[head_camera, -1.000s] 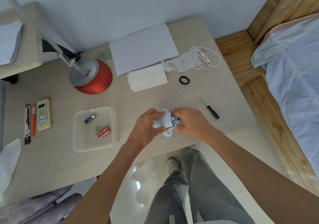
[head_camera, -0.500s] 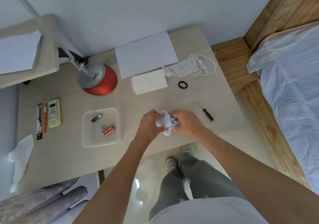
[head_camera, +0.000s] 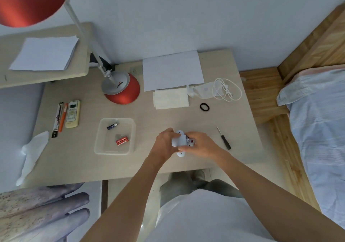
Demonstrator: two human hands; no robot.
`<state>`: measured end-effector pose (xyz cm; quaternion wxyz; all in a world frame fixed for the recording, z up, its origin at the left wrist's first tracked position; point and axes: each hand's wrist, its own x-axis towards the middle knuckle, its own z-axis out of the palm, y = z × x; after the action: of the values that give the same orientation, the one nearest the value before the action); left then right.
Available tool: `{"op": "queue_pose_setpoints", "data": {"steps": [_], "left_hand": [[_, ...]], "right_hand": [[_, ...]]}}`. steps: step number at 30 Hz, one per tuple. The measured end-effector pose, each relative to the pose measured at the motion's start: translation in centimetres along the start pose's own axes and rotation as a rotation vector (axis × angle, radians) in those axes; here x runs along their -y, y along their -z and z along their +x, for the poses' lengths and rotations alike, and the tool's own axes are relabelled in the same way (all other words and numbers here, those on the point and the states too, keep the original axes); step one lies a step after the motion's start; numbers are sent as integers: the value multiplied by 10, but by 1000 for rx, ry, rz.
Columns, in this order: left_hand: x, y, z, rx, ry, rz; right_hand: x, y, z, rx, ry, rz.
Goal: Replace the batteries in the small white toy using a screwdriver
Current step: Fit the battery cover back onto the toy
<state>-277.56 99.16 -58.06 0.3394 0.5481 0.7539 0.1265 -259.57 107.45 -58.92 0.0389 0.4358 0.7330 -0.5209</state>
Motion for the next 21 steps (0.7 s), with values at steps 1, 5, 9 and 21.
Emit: {"op": "queue_pose_setpoints", "data": {"steps": [1,5,9,21], "left_hand": [[0,-1,-1,-5,-2,-8],[2,-2,-2,-5,-9,-43],[1,0,2,11,-11,-52],[4,-5,1,-6,-11,-23]], "right_hand": [[0,2,1,10,-25,47],[-5,7,9,7,-66,116],[-9,9,15,7,-64,163],[-23,1,19,-57,35,127]]}}
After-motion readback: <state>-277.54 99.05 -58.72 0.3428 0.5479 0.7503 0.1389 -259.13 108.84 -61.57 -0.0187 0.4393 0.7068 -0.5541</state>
